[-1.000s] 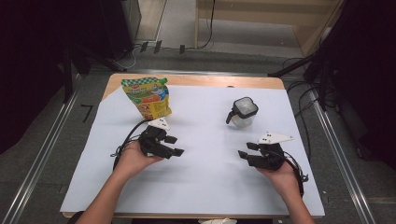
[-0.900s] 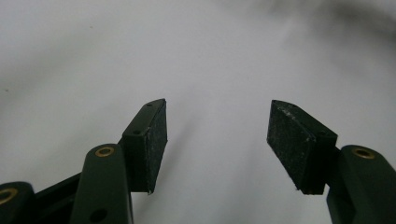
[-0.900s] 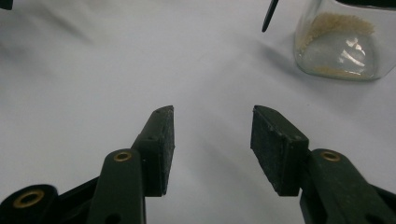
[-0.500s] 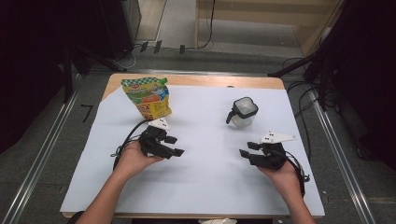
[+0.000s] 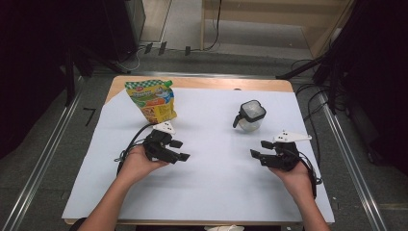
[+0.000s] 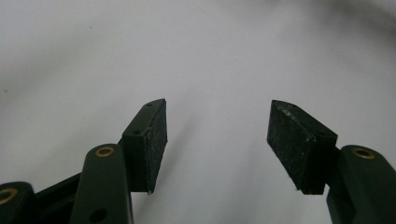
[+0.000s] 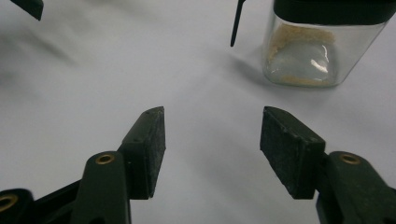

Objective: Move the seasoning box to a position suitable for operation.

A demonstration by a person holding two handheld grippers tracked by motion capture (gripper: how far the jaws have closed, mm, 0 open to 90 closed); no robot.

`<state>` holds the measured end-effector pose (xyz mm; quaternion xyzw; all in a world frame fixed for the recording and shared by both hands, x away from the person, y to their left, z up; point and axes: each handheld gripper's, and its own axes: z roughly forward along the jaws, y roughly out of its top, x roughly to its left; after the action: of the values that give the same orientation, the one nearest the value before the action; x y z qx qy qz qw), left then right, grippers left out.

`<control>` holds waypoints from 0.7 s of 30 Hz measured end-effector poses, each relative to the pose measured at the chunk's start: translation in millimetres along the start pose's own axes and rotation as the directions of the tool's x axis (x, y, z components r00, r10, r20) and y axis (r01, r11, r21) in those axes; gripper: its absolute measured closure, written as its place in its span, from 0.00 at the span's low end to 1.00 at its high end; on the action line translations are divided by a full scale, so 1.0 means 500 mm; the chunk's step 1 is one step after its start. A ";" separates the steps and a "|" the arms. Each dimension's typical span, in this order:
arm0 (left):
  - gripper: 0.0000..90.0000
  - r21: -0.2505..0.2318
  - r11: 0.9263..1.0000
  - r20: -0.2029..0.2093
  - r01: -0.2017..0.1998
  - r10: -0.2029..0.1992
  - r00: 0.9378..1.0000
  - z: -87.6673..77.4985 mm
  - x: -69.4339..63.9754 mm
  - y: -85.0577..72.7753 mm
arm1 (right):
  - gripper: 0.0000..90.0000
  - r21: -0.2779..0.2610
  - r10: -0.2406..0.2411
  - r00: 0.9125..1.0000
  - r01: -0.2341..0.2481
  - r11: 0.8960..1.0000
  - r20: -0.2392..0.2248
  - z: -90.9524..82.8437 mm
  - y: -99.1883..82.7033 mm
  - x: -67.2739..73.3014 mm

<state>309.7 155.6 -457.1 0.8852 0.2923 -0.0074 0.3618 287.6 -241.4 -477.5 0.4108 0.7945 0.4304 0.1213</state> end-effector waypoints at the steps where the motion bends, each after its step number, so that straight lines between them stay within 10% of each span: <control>1: 0.43 0.000 1.000 0.000 0.000 0.000 1.000 0.000 0.000 0.000 | 0.44 0.000 -0.004 1.000 0.004 1.000 0.011 0.003 0.002 -0.003; 21: 0.43 -0.011 1.000 0.009 0.004 -0.004 1.000 -0.004 0.001 -0.001 | 0.18 -0.004 0.117 0.991 -0.117 0.993 0.065 0.052 0.049 -0.089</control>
<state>309.4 157.6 -455.9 0.8826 0.2925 -0.0104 0.3679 343.5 -252.9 -481.2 0.4704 0.7647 0.4232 0.1220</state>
